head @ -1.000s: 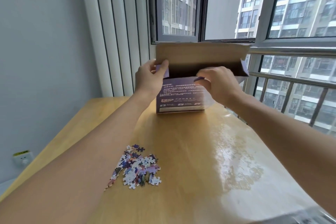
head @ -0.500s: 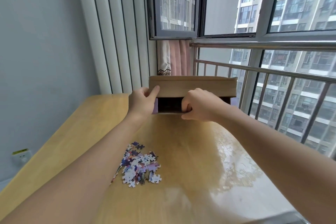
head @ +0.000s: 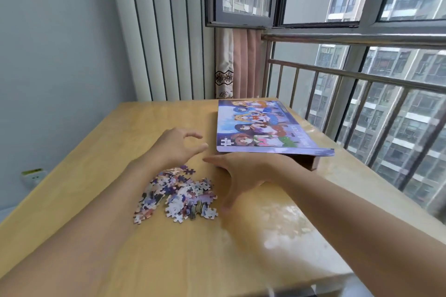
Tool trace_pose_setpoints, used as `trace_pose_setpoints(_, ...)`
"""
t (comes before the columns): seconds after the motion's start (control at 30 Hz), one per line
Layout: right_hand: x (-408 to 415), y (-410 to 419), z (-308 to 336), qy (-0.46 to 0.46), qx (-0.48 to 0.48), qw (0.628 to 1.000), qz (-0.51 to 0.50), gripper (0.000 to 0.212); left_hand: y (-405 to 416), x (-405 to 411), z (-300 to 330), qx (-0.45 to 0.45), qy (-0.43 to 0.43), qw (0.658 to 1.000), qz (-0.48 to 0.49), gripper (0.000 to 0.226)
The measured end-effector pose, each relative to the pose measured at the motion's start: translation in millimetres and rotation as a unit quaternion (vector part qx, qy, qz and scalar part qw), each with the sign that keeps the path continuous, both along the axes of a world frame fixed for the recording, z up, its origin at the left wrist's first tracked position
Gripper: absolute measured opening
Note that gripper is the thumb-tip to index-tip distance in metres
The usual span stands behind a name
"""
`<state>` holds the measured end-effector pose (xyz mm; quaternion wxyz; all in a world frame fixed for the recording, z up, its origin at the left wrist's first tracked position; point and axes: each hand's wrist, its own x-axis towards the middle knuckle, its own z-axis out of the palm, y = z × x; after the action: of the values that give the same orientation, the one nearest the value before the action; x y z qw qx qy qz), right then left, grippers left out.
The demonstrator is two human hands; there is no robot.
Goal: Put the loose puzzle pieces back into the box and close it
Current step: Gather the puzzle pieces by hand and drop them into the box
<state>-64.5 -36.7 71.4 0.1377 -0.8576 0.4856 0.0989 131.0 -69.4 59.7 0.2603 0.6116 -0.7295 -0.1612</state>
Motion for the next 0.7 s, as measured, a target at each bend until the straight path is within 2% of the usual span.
trace_pose_setpoints(0.1,6,3,-16,-0.017,0.024,0.999,-0.018,0.129,7,45,-3,0.04,-0.092,0.994,0.035,0.083)
trace_pose_setpoints(0.2,22,1,-23,-0.081,-0.007,0.997,-0.014,0.102,22,81,-24,0.073,-0.132,0.985,0.083,0.109)
trace_pose_setpoints(0.3,42,-3,-31,-0.146,-0.05,0.988,-0.015,0.078,31,92,-49,0.082,-0.064,0.99,0.093,0.099)
trace_pose_setpoints(0.43,64,-11,-36,-0.204,-0.062,0.977,-0.03,0.081,34,86,-58,0.077,0.102,0.99,0.066,0.067)
trace_pose_setpoints(0.5,68,-11,-33,-0.218,-0.067,0.973,-0.027,0.078,32,84,-62,0.077,0.148,0.985,0.037,0.058)
trace_pose_setpoints(0.57,67,-9,-28,-0.205,-0.051,0.977,-0.02,0.092,32,80,-65,0.075,0.178,0.981,0.02,0.051)
trace_pose_setpoints(0.63,69,-9,-24,-0.114,-0.031,0.993,-0.006,0.124,31,73,-64,0.067,0.235,0.969,0.024,0.046)
trace_pose_setpoints(0.7,77,-11,-25,-0.015,0.001,1.0,-0.007,0.145,31,65,-60,0.051,0.335,0.94,0.033,0.044)
